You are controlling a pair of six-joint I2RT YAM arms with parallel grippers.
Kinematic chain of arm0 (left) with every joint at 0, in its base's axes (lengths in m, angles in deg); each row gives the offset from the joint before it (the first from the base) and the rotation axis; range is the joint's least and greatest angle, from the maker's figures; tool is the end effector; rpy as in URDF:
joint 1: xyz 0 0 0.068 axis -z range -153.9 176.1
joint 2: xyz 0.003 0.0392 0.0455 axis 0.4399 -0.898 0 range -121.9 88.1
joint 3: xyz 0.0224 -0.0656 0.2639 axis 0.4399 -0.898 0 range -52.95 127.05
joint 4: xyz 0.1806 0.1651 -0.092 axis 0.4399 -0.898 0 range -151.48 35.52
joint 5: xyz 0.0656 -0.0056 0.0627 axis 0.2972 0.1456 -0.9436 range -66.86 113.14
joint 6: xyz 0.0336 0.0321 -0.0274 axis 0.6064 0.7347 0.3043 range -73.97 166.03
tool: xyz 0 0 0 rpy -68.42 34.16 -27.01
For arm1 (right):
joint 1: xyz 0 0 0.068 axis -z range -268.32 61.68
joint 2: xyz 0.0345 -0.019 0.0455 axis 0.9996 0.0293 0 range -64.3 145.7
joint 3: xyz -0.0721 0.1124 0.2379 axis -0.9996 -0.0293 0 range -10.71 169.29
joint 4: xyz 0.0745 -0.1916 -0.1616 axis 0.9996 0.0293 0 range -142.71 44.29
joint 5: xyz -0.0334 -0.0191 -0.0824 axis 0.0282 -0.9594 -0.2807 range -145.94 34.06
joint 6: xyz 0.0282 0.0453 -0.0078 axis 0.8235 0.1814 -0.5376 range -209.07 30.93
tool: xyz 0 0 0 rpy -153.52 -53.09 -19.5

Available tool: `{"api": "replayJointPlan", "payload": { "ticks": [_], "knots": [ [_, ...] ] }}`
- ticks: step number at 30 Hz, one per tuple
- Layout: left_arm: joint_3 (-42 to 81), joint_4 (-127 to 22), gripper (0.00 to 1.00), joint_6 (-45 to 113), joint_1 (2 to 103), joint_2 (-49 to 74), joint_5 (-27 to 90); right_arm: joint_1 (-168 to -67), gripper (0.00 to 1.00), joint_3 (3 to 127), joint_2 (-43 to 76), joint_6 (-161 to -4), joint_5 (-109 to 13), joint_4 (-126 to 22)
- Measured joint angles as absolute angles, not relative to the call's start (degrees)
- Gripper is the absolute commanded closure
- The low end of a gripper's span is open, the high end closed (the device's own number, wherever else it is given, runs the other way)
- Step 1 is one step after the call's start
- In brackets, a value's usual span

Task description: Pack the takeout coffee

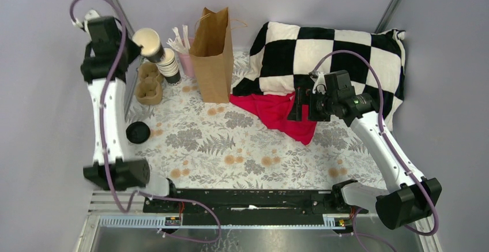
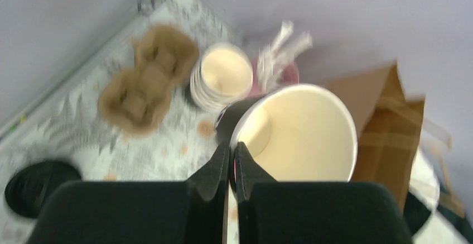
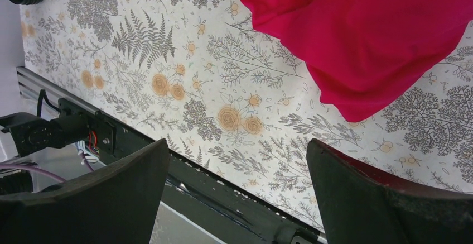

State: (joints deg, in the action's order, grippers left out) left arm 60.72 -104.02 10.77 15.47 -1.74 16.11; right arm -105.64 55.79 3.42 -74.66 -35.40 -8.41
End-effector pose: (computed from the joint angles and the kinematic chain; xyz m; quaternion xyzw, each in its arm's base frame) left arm 0.3113 0.0630 0.4839 -0.3595 0.7655 -0.0625 0.5299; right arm 0.2268 0.0839 0.3360 -0.0906 0.9088 0.2605 0.3131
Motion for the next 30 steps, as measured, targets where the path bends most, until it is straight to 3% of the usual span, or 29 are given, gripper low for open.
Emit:
{"api": "replayJointPlan", "payload": {
  "ticks": [2, 6, 14, 19, 23, 30],
  "knots": [
    [52.24, -104.26, 1.0, 10.98, 18.09, 6.43, 15.63, -105.84, 0.01, 55.77, 3.45, -74.42, -35.38, -8.33],
    [31.65, -105.31, 1.0, 8.58, 33.04, 21.86, 14.19, -105.92, 0.01, 55.97, 3.47, -73.85, -35.36, -7.65],
    [4.85, -103.08, 1.0, 0.34, 59.6, 31.57, 11.24, -106.89, 0.01, 53.89, 1.22, -73.63, -35.42, -6.84],
    [-0.13, -93.59, 1.0, -1.43, 75.46, 27.85, 8.11, -106.93, 0.01, 50.09, -3.29, -73.59, -35.58, -6.66],
    [-2.64, -83.3, 1.0, -1.89, 77.87, 20.64, 8.2, -106.95, 0.01, 48.52, -6.13, -73.61, -35.97, -6.62],
    [-3.87, -79.34, 0.98, -1.5, 79.46, 17.05, 7.9, -106.97, 0.01, 47.93, -8.01, -73.61, -35.91, -6.62]
  ]
}}
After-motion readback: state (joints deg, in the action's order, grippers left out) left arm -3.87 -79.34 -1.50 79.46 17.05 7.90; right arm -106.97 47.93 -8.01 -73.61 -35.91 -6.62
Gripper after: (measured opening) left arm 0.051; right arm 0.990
